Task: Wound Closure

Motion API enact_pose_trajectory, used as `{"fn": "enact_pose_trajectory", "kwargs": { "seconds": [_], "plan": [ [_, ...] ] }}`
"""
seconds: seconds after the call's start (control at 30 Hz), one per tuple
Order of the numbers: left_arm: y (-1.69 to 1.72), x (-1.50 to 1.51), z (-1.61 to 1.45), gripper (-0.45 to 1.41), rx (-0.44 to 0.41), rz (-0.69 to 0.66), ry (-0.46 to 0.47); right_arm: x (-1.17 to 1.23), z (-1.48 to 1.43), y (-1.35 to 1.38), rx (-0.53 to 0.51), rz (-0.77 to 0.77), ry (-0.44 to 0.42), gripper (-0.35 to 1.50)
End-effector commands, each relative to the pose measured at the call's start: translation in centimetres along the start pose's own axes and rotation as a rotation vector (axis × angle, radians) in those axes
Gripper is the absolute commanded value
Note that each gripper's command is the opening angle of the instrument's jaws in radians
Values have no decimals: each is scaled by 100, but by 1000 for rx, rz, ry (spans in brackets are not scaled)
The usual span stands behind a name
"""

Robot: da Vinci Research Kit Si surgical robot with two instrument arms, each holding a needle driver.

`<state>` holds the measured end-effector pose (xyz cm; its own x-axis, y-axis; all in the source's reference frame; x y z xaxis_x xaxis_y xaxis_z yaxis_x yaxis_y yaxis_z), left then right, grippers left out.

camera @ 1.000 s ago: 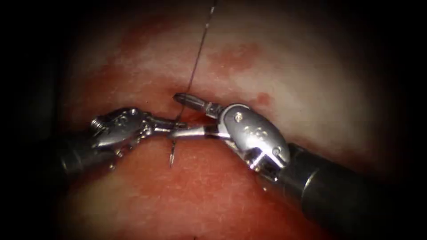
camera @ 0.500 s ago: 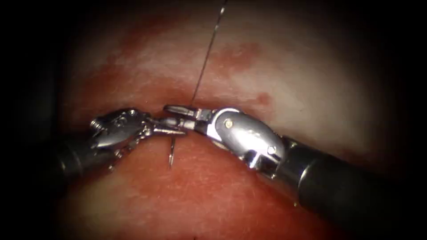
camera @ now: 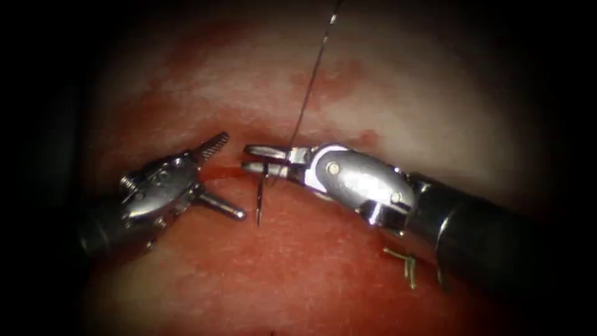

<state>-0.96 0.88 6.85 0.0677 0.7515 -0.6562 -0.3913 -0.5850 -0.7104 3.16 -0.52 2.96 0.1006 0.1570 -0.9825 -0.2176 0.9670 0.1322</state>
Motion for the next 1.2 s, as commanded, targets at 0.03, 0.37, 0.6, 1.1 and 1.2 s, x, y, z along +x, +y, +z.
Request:
{"fn": "enact_pose_trajectory", "kwargs": {
  "seconds": [0.03, 0.37, 0.6, 1.1, 1.2],
  "plan": [
    [-3, -5, 1, 120, 14, 15, -6, -6, 12, 10, 7, 1, 11, -35],
    [-3, -59, -45, 78, 98, 93, -33, -34, 48, 52, 56, -4, 72, -35],
    [-11, -95, -44, 54, 119, 128, -106, -39, 78, 62, 95, -75, 104, -35],
    [-11, -125, -13, 39, 88, 147, -146, -42, 103, 63, 123, -165, 99, -35],
    [-14, -126, -11, 39, 86, 147, -146, -43, 106, 60, 123, -168, 101, -35]
  ]
}}
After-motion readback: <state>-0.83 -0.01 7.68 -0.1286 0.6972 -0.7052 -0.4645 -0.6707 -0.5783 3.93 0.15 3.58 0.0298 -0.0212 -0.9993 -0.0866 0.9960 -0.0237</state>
